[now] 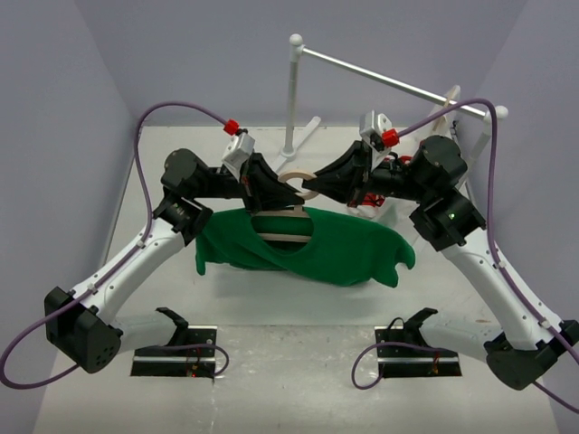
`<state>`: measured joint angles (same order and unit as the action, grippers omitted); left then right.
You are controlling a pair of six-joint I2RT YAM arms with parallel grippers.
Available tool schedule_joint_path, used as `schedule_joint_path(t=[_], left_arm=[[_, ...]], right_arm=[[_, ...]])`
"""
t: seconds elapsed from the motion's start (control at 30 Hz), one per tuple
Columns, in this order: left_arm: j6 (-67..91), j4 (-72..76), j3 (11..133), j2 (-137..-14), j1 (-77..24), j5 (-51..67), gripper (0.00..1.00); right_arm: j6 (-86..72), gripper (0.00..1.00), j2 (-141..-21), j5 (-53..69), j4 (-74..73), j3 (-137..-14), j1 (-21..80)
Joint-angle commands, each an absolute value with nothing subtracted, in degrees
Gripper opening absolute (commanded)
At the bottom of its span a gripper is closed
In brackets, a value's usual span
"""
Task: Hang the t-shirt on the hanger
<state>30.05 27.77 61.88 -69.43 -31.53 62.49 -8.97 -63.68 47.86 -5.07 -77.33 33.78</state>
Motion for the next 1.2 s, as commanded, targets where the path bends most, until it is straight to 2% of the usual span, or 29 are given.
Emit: schedule_joint_path(t=[0.0,0.03,0.07,0.1,0.33,0.47,0.7,0.77,0.83,1.03,1.1,1.17], left_arm=[[26.63,24.32,65.34,-69.62,-31.82,58.74,0.00],[25.18,21.48,66.13,-69.38,-31.76,57.24,0.00],[23.67,18.72,67.04,-69.03,-31.61,56.15,0.00],[22.11,16.17,68.08,-68.57,-31.38,55.57,0.00],[18.37,6.88,70.42,-62.34,-25.44,52.19,0.00],[18.44,5.77,71.38,-57.59,-23.54,51.51,0.00],[17.04,0.00,79.41,-57.57,-23.38,53.07,0.00],[16.40,-2.67,81.51,-57.81,-23.38,53.14,0.00],[15.82,-4.99,82.96,-58.09,-23.29,53.17,0.00],[12.12,-11.74,88.26,-59.29,-23.26,51.47,0.00],[9.37,-15.15,90.89,-59.85,-22.88,50.31,0.00],[8.35,-16.71,91.43,-60.09,-22.44,50.28,0.00]], right_arm=[[-8.37,0.26,-60.98,47.52,-0.62,-75.31,34.19],[-8.24,0.52,-59.95,44.97,-1.24,-74.78,34.13],[-7.80,0.70,-58.74,41.38,-2.72,-74.48,33.99],[-7.06,0.80,-57.35,36.89,-5.02,-74.36,33.76],[-4.34,0.91,-37.55,0.29,-17.40,-61.69,31.72],[-0.06,0.83,-31.17,-8.30,-19.37,-54.25,31.47],[4.15,0.78,-35.02,-3.35,-19.55,-53.88,31.46],[4.85,0.74,-36.30,-3.60,-17.81,-54.26,31.46],[5.44,0.66,-37.95,-2.29,-16.53,-55.19,31.46],[6.16,0.08,-38.17,-0.44,-11.84,-54.90,30.92],[4.32,0.00,-39.37,-5.30,-11.63,-55.66,27.71],[2.05,0.00,-41.46,-5.29,-12.97,-57.25,23.57]])
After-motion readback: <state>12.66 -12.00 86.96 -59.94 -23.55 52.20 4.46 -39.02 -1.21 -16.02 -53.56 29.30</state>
